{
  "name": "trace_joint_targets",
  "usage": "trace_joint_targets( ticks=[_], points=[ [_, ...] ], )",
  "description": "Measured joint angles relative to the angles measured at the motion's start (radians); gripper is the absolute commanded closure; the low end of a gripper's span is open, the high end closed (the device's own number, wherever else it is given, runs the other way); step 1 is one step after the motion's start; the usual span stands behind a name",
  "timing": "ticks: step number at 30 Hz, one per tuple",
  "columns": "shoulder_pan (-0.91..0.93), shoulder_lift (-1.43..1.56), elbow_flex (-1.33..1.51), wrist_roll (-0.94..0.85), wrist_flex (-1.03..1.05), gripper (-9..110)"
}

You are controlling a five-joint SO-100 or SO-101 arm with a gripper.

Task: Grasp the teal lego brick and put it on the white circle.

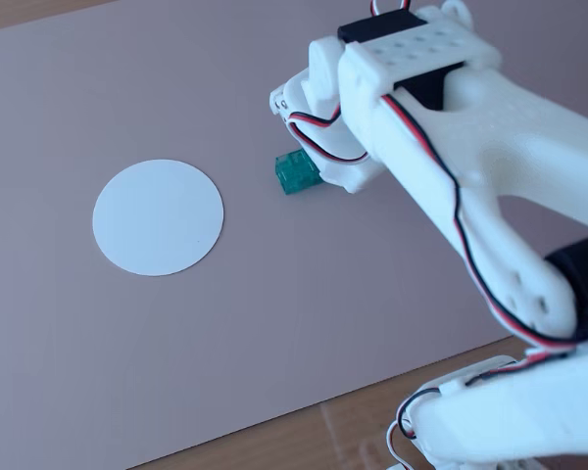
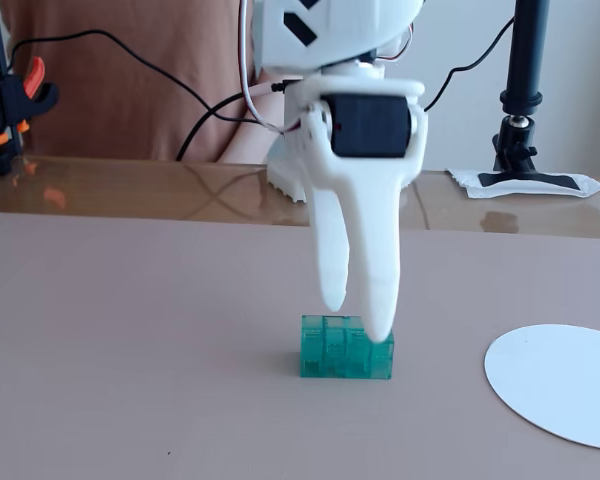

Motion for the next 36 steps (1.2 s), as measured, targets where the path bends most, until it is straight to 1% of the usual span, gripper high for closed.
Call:
trace_joint_targets(
  ticks=[3,5,7,9,12,16,23,27,31,34,36],
  points=[
    [-0.002,-0.066,-0.035,0.000,0.000,74],
    [-0.003,-0.132,-0.083,-0.009,0.018,78],
    [-0.003,-0.212,-0.144,-0.020,0.051,87],
    [-0.009,-0.276,-0.213,-0.049,0.089,101],
    [-0.015,-0.314,-0.265,-0.051,0.127,102],
    [-0.018,-0.307,-0.267,-0.040,0.130,102],
    [-0.034,-0.219,-0.221,0.006,0.132,102],
    [-0.008,-0.057,-0.146,0.038,0.137,102],
    [-0.009,0.193,-0.055,0.074,0.138,102],
    [-0.023,0.379,-0.046,0.086,0.179,102],
    [-0.061,0.442,-0.071,0.092,0.215,102]
  ],
)
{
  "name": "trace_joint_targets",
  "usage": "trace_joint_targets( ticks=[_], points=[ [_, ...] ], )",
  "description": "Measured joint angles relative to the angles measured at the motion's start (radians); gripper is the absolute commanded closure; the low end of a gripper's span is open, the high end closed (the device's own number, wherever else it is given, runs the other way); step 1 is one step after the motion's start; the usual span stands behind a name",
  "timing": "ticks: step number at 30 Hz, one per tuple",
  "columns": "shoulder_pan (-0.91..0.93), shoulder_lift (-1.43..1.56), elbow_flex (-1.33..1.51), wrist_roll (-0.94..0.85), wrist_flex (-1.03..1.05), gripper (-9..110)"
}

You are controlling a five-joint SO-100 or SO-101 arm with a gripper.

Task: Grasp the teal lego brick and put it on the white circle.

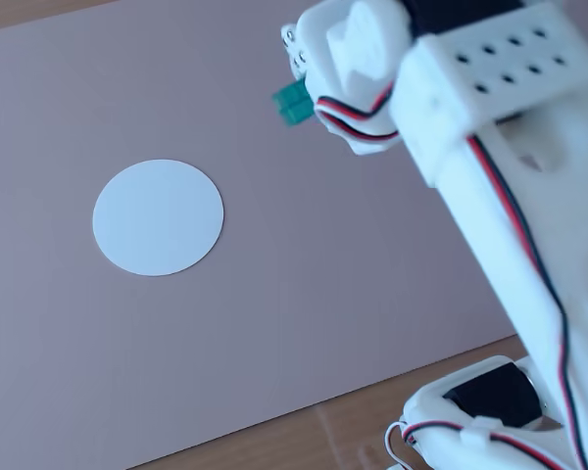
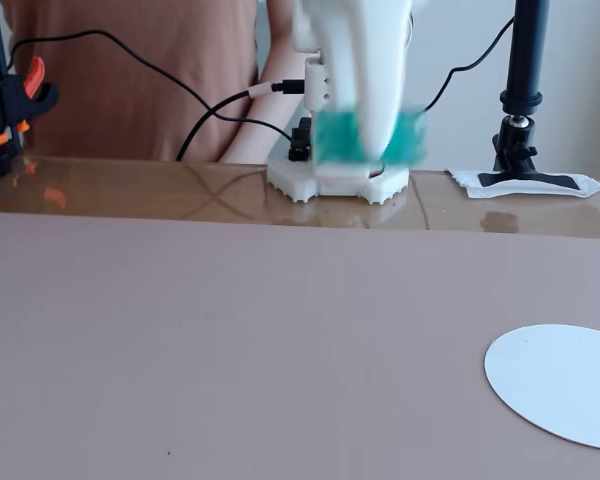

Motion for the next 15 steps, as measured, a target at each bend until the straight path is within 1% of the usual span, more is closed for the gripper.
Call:
trace_joint_targets(
  ticks=[7,15],
  points=[
    [-0.156,-0.006,-0.141,-0.005,0.064,102],
    [-0.279,-0.319,-0.365,-0.089,0.138,102]
  ],
)
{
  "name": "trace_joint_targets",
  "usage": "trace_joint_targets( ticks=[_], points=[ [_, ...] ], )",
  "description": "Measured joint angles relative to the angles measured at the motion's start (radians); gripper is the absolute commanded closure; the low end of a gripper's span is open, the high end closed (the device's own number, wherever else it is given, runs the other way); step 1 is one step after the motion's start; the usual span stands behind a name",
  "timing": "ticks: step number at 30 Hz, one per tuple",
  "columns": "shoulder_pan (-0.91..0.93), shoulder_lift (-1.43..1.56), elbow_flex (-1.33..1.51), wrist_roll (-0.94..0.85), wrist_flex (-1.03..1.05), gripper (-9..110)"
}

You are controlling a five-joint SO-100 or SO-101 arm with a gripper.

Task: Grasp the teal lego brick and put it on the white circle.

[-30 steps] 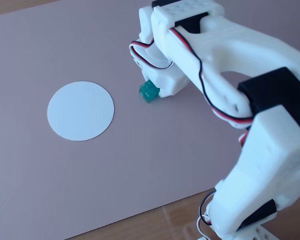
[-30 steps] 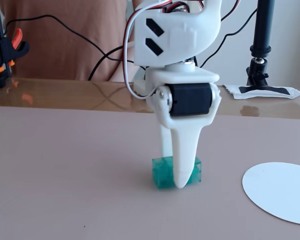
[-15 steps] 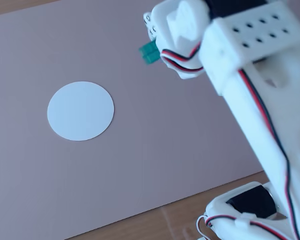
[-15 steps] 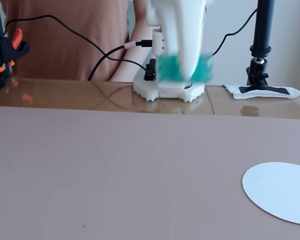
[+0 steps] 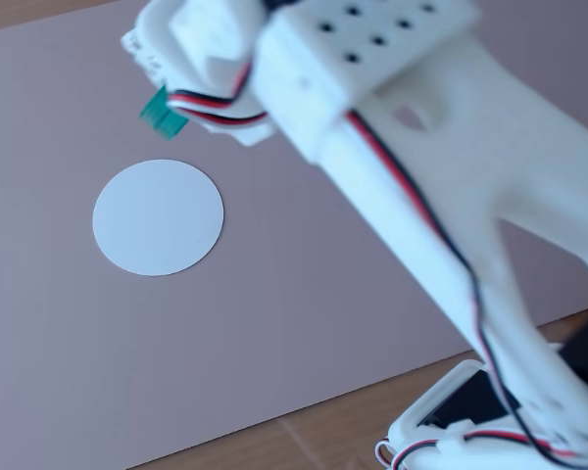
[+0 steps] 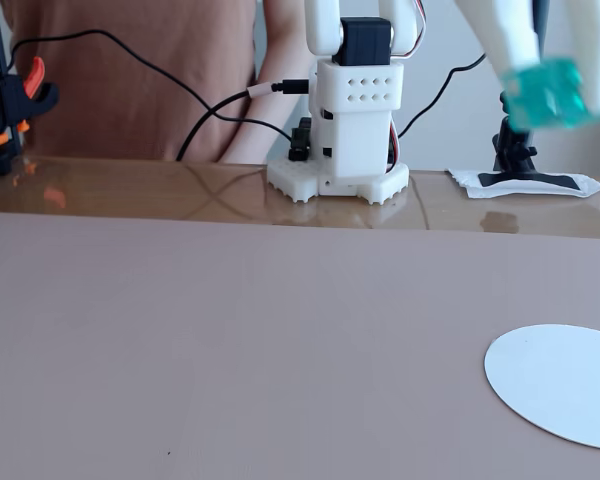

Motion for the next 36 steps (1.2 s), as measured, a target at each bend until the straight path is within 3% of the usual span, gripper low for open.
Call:
trace_joint_targets(
  ticks=[7,20,27,36],
  points=[
    [-0.048,-0.321,-0.150,-0.063,0.086,102],
    [-0.078,-0.561,-0.307,-0.081,0.112,101],
    [-0.083,-0.618,-0.374,-0.097,0.158,83],
    [-0.094,-0.569,-0.364,-0.089,0.163,81]
  ],
)
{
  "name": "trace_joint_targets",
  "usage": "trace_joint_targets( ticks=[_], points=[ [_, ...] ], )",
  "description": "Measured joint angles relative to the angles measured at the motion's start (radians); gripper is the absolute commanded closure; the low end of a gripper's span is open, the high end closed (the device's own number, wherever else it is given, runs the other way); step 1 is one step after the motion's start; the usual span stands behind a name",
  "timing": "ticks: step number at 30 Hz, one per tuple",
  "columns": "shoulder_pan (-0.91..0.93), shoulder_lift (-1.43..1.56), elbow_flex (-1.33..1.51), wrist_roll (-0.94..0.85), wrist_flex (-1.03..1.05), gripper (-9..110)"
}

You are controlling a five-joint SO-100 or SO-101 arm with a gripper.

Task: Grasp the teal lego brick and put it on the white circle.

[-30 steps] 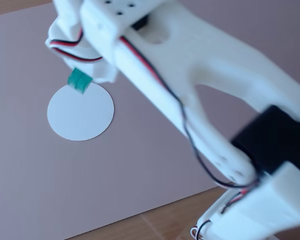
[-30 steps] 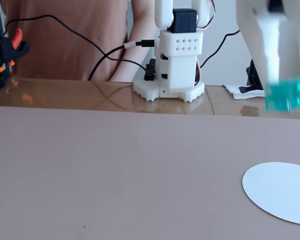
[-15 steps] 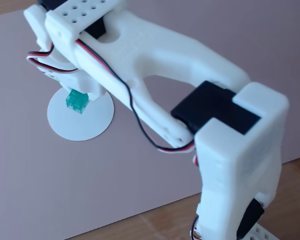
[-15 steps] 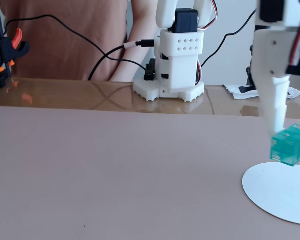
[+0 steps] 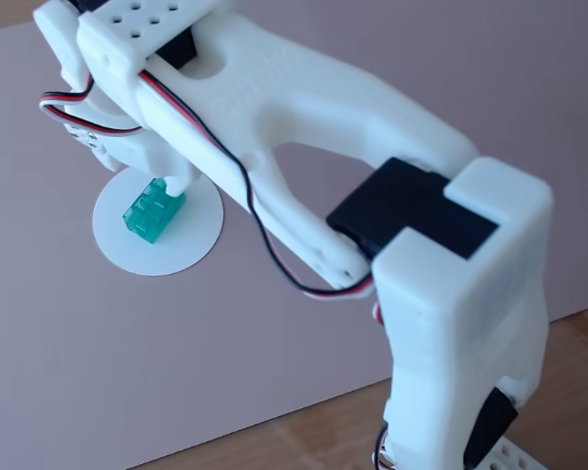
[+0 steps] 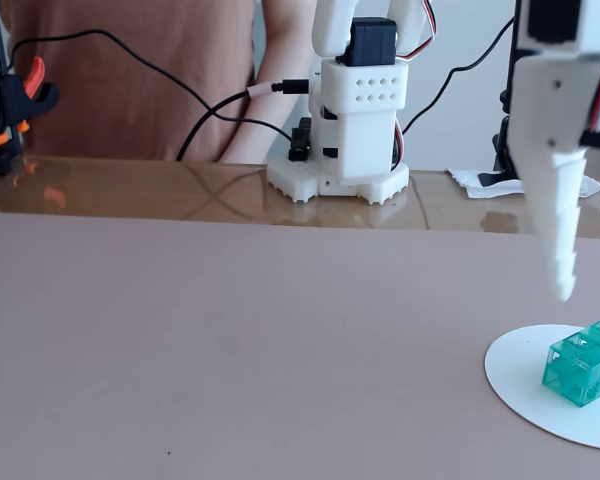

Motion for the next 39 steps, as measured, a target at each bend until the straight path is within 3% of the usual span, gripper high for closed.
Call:
trace_joint_targets(
  ticks=[6,10,17,31,39],
  points=[
    [0.005,0.086,0.018,0.025,0.005,85],
    [0.026,0.250,0.021,0.038,0.029,101],
    [0.161,0.614,0.103,0.058,0.035,102],
    [0.373,1.647,0.828,-0.012,-0.103,102],
    [0.410,2.026,1.127,0.008,-0.178,102]
  ],
)
